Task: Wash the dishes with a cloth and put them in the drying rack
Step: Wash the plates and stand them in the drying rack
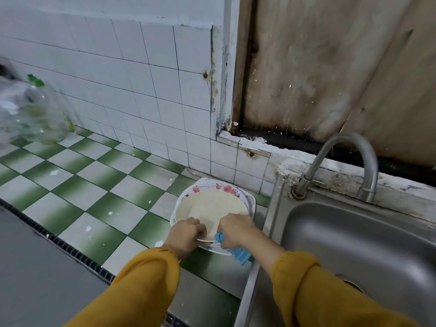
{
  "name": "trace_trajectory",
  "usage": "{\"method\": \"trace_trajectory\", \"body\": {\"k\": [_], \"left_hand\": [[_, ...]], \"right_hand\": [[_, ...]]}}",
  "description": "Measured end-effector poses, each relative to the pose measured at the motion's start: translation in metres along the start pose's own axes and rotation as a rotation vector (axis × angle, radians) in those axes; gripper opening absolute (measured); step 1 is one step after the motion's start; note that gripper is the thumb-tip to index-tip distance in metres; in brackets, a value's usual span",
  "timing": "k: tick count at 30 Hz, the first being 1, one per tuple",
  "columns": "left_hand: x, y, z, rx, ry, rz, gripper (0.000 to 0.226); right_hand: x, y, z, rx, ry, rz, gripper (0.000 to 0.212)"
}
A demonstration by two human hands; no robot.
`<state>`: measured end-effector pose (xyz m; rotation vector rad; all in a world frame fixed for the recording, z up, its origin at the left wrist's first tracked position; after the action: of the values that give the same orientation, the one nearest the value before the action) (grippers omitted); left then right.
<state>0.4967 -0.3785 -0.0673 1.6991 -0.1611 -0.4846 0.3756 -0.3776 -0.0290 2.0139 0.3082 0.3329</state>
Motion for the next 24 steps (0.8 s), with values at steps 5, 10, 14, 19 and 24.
{"method": "trace_trajectory", "body": {"k": [5, 10, 14, 19, 24], "left_hand": [[-0.004, 0.012, -0.009, 0.027, -0.095, -0.092, 0.033], [-0.013, 0.025, -0.020, 0.091, -0.093, -0.147, 0.045], [-0.023, 0.038, -0.033, 0.090, -0.121, -0.272, 0.044], [-0.025, 0.047, -0.038, 0.054, -0.077, -0.402, 0.058], [-0.025, 0.074, -0.040, -0.225, -0.006, -0.536, 0.071]], "right_hand": [[-0.001, 0.018, -0.016, 0.017, 0.004, 0.072, 0.039], [-0.001, 0.035, -0.038, 0.010, 0.005, 0.174, 0.044], [-0.003, 0.046, -0.051, -0.019, 0.004, 0.262, 0.044], [-0.015, 0.058, -0.060, -0.131, -0.016, 0.488, 0.049], [-0.037, 0.072, -0.070, -0.584, -0.101, 1.077, 0.074]]}}
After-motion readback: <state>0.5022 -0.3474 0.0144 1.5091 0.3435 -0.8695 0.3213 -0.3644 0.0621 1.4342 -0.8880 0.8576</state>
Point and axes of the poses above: each hand's wrist, its own z-axis towards the middle knuckle, its own y-axis out of the back of the hand, x = y × z, the point moved 7 cm from there along z, towards the middle knuckle, and after that the axes turned 3 degrees about x, right-handed, at the moved point
